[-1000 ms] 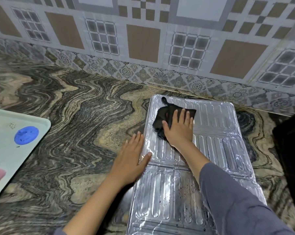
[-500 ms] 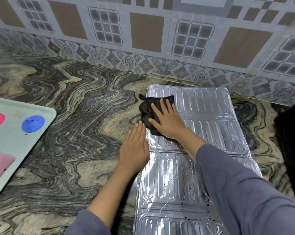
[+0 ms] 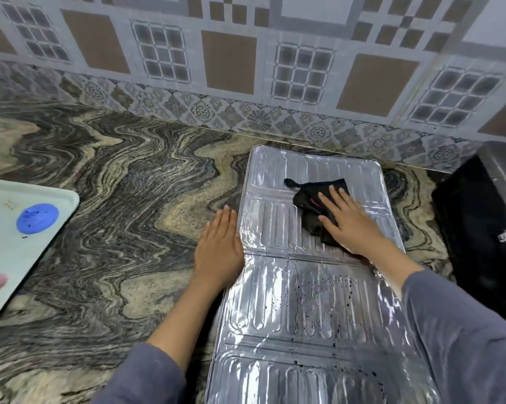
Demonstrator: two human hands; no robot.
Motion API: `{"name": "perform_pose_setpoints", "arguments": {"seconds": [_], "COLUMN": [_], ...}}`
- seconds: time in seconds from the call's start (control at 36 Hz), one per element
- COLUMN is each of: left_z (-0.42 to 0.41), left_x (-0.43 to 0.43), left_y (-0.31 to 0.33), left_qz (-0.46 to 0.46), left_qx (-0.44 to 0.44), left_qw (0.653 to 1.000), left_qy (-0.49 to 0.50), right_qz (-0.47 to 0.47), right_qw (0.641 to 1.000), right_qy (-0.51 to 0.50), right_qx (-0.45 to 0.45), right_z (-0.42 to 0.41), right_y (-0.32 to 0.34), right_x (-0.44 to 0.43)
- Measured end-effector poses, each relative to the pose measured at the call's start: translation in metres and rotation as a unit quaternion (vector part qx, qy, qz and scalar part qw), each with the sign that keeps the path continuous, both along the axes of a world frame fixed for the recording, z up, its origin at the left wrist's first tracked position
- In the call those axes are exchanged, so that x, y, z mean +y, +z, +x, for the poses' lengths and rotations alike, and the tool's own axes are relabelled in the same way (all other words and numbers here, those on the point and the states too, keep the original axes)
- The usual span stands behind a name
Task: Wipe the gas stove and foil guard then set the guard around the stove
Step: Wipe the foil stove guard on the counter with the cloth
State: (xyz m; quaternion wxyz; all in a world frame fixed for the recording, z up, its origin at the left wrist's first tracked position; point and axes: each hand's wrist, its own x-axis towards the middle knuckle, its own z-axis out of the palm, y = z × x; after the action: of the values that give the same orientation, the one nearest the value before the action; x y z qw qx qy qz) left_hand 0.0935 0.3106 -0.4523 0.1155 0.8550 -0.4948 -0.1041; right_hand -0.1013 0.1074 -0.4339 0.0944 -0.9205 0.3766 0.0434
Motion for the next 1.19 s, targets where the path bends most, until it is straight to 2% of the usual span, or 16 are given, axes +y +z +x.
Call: {"name": "perform_pose_setpoints", "arguments": {"seconds": [0.19,0.28,0.44,0.58,0.78,0.97,1.03,1.19], "left_z": [0.000,0.000,-0.001,0.000,0.001,0.003,0.001,-0.022], "left_x": [-0.001,-0.002,-0.003,-0.004,-0.001,0.013,0.025,0.058], "left_y": [-0.001,-0.002,-0.004,-0.006,-0.002,0.007,0.009,0.003], "left_qz": [-0.007,-0.006,-0.006,-0.007,-0.011,-0.077,-0.070,-0.001], "left_qx": [0.001,-0.005,-0.009,-0.014,-0.011,0.075,0.090,0.025], "left_qw": [1.000,1.000,1.000,1.000,1.000,0.994,0.992,0.998], "left_qy": [0.000,0.005,0.010,0.010,-0.003,-0.033,-0.055,-0.060], "right_qz": [-0.009,0.010,0.025,0.027,0.021,0.026,0.026,0.022], "right_qw": [0.987,0.976,0.958,0.964,0.982,0.984,0.984,0.985], "right_qy": [-0.156,-0.217,-0.284,-0.265,-0.187,-0.176,-0.175,-0.172], "right_qx": [0.027,0.008,-0.011,-0.014,-0.016,-0.017,-0.019,-0.015], "right_z": [-0.026,-0.027,-0.003,0.028,0.072,0.077,0.077,0.076], "right_y": [0.000,0.000,-0.004,-0.006,-0.007,-0.007,-0.008,-0.003], "right_x": [0.010,0.023,0.050,0.067,0.085,0.081,0.081,0.083]}}
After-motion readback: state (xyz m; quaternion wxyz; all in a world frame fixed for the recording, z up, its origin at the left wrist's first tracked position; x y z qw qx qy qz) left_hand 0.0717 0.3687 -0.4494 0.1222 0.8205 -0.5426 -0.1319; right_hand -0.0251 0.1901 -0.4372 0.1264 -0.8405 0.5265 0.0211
